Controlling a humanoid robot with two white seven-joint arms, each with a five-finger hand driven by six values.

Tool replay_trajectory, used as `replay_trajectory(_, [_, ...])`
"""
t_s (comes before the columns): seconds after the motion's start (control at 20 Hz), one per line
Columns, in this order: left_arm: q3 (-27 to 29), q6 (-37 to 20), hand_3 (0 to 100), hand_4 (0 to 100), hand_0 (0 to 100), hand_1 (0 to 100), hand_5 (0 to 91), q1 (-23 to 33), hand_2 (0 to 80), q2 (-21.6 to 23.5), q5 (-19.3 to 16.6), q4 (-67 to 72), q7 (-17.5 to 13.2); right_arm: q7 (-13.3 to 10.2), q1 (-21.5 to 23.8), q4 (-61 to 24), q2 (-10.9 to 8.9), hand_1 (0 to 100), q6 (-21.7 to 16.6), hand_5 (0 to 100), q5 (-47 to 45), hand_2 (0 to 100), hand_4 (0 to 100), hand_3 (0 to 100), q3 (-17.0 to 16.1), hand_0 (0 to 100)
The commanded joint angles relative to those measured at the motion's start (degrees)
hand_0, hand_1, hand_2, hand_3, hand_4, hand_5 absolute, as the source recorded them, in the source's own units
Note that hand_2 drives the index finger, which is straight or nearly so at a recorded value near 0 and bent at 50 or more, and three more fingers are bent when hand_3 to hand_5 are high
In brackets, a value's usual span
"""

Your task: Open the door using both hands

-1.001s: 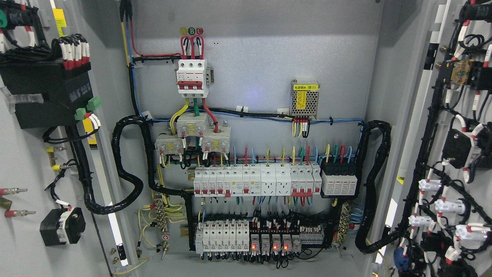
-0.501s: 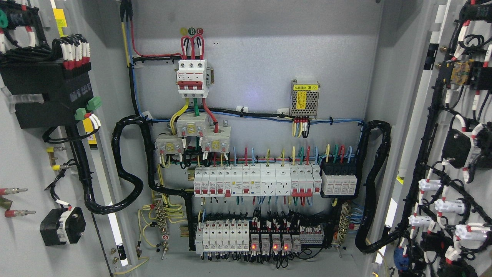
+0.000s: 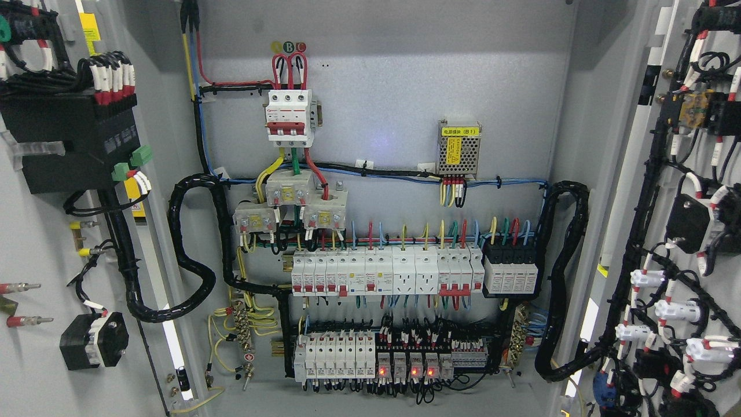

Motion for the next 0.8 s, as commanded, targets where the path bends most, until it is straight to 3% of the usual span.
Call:
replay_trajectory(0.0, [4.8, -0.9, 0, 0, 12, 56, 0.0, -0.5, 0.0, 1.9, 1.5, -12.7, 0.0, 0.0, -0.4, -1.1, -0.68, 50, -0.3, 0, 0.1, 4, 0, 0, -1.7, 0])
replay_trajectory(0.35, [9.7, -4.0, 0, 0, 12, 56, 0.0, 0.5, 0.0, 2.3, 2.8, -14.0, -0.1, 0.0, -2.3, -1.0, -0.42, 50, 0.2, 0, -1.6, 4, 0, 0, -4.2, 0])
replay_trajectory(0.55, [12.5, -4.2, 0, 0, 12, 56, 0.0, 2.6, 0.0, 2.4, 6.4, -14.1, -0.1, 0.0, -3.7, -0.9, -0.16, 50, 2.7, 0, -4.7, 4, 0, 0, -5.0, 0])
replay_trajectory(0.75, [13.5, -8.1, 0, 0, 12, 56, 0.0, 5.6, 0.0, 2.2, 6.5, -14.4, -0.1, 0.0, -4.7, -1.0, 0.2, 50, 3.0, 0, -6.2, 4, 0, 0, -5.9, 0])
